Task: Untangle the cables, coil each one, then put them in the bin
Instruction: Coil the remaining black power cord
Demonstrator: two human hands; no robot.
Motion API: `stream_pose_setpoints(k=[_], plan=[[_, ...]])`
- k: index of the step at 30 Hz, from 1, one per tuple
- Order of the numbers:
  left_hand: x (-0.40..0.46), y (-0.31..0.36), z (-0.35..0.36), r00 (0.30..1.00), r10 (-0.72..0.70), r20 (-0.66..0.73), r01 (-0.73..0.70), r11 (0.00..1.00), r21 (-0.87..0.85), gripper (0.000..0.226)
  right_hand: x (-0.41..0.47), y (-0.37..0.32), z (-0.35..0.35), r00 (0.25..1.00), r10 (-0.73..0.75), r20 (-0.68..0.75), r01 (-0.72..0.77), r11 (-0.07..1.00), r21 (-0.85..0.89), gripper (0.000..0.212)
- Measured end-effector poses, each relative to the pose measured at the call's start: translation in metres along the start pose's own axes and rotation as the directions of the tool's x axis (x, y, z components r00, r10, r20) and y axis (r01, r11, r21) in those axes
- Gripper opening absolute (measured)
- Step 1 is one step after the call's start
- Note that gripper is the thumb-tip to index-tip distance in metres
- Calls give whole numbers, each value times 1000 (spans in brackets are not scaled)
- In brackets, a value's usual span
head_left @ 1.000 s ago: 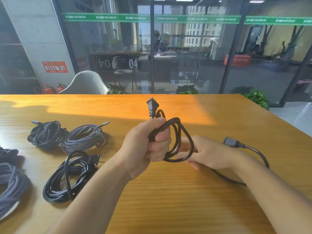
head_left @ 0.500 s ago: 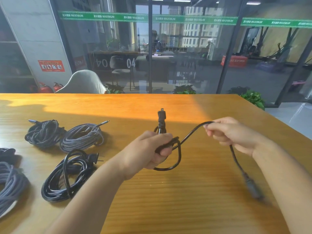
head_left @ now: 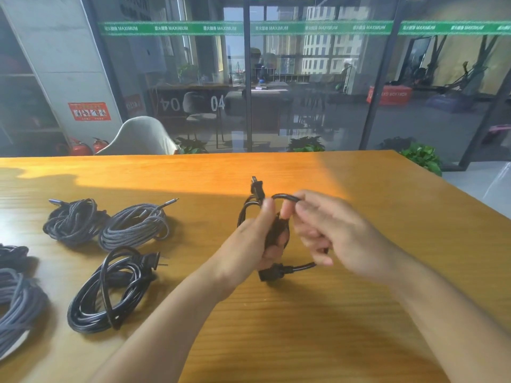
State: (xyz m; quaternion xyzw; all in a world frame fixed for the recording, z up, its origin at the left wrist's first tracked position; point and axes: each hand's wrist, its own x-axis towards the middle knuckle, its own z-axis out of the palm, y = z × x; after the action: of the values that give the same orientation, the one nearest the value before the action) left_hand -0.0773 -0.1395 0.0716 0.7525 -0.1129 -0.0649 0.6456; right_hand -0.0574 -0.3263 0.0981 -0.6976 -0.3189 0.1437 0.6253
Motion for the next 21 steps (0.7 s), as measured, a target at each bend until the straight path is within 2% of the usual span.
stream_pose_setpoints(k=[2, 4, 6, 8, 10, 11, 12, 14, 15, 16, 18, 21], plan=[[2, 2, 0, 997, 34, -69, -39, 996, -84, 69, -3, 4, 16, 998, -45, 54, 50, 993, -106, 31], [4, 2, -1, 988, 26, -151, -41, 995, -96, 74, -5, 14, 28, 989, -109, 102, 133, 954, -269, 35], [5, 2, -5, 979, 45, -199, -75, 986, -147, 60, -2, 23, 33, 981, -128, 145, 179, 885, -429, 39], [6, 5, -11, 968, 77, -239, -125, 973, -195, 43, 2, 32, 32, 964, -198, 175, 264, 764, -589, 38], [6, 8, -19, 952, 106, -287, -179, 954, -242, 38, 5, 37, 31, 938, -298, 177, 315, 519, -795, 40], [6, 9, -22, 943, 120, -310, -205, 944, -259, 37, 6, 39, 33, 943, -307, 129, 264, 451, -853, 43], [6, 10, -25, 937, 131, -322, -228, 932, -283, 36, 8, 40, 34, 963, -266, 43, 170, 477, -862, 46], [4, 11, -28, 940, 147, -308, -253, 905, -341, 36, 8, 38, 37, 993, -26, -111, -59, 721, -690, 50], [3, 12, -27, 944, 158, -288, -261, 894, -365, 35, 8, 36, 38, 984, 112, -137, -169, 824, -541, 52], [1, 12, -26, 950, 170, -261, -263, 885, -384, 34, 10, 37, 39, 965, 219, -148, -260, 882, -392, 55], [-1, 11, -20, 963, 180, -202, -248, 885, -394, 34, 16, 39, 37, 917, 355, -185, -373, 925, -75, 54], [0, 8, -11, 973, 177, -149, -220, 909, -355, 38, 26, 47, 25, 855, 416, -309, -326, 895, 304, 31]])
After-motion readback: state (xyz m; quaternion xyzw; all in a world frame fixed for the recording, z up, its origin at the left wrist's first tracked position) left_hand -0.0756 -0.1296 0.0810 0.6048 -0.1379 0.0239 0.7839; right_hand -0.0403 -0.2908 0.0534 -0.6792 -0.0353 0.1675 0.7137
